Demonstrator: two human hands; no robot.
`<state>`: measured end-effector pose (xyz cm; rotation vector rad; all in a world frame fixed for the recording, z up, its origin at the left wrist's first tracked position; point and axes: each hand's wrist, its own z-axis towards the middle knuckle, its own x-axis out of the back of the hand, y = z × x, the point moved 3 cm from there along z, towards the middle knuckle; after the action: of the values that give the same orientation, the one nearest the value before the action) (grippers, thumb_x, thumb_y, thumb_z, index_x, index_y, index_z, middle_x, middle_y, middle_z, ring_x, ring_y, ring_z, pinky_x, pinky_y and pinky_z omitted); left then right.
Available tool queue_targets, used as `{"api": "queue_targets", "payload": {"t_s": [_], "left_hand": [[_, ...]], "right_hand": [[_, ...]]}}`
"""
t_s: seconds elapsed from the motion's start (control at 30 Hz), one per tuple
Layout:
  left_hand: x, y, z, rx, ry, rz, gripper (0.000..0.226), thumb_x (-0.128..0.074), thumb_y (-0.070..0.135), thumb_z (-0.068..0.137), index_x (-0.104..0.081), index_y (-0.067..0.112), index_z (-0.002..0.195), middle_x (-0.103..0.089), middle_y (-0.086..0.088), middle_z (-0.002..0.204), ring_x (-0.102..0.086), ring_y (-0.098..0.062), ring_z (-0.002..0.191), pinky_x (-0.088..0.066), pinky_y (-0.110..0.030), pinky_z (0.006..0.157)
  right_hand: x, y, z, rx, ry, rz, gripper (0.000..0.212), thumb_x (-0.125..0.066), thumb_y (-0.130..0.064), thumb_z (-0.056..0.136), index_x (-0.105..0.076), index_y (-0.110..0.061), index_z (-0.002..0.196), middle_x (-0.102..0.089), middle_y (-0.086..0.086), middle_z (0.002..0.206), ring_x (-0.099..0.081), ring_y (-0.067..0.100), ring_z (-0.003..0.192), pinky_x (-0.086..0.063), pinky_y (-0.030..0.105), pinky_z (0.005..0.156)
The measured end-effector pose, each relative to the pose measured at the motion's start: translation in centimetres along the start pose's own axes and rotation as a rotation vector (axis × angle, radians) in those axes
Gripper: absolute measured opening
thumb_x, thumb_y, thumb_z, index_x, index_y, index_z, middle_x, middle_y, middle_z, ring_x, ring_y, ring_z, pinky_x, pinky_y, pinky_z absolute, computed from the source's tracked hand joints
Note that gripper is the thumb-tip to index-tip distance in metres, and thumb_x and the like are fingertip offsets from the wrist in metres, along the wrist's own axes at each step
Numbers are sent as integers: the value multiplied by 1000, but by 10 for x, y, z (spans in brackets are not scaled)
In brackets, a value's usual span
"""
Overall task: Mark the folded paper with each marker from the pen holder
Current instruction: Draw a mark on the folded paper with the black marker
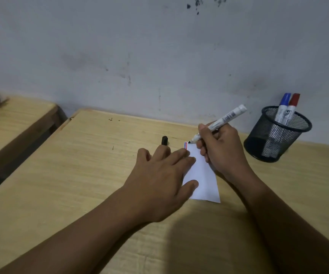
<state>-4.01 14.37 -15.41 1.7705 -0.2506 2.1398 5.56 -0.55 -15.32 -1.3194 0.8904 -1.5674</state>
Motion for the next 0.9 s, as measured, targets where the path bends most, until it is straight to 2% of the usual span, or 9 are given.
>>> {"api": "queue_targets", "payload": {"t_s": [0.3,0.5,0.8,0.9], "left_hand": [[-3,1,-1,1,16,-27,57,-23,59,95,-36,33,143,-39,12,152,-36,-18,126,-31,-45,88],[-1,2,0,9,14,-30,56,-22,59,95,-35,34,143,-39,13,148,-35,-17,125,-30,-44,89],[0,3,0,12,5,-32,58,-21,59,94,-33,33,144,-37,13,149,-34,-16,125,-28,-44,89],[0,3,-1,9,15,-29,56,-22,59,94,-36,33,142,-38,13,148,-36,-16,123,-29,-43,87]], "right_hand": [[1,0,0,18,13,-48,29,-55,-35,100,-66,-8,98,-70,2,71,-62,6,52,-49,20,49],[-1,2,1,35,14,-124,29,-54,-37,100,-65,-10,105,-70,0,75,-64,-1,54,-46,10,50],[0,-1,1,37,3,-157,30,-53,-34,101,-68,-8,99,-69,0,72,-62,-1,52,-44,10,48],[1,-1,1,36,3,-169,30,-53,-35,100,-68,-8,97,-69,0,71,-62,2,52,-47,15,53]]}}
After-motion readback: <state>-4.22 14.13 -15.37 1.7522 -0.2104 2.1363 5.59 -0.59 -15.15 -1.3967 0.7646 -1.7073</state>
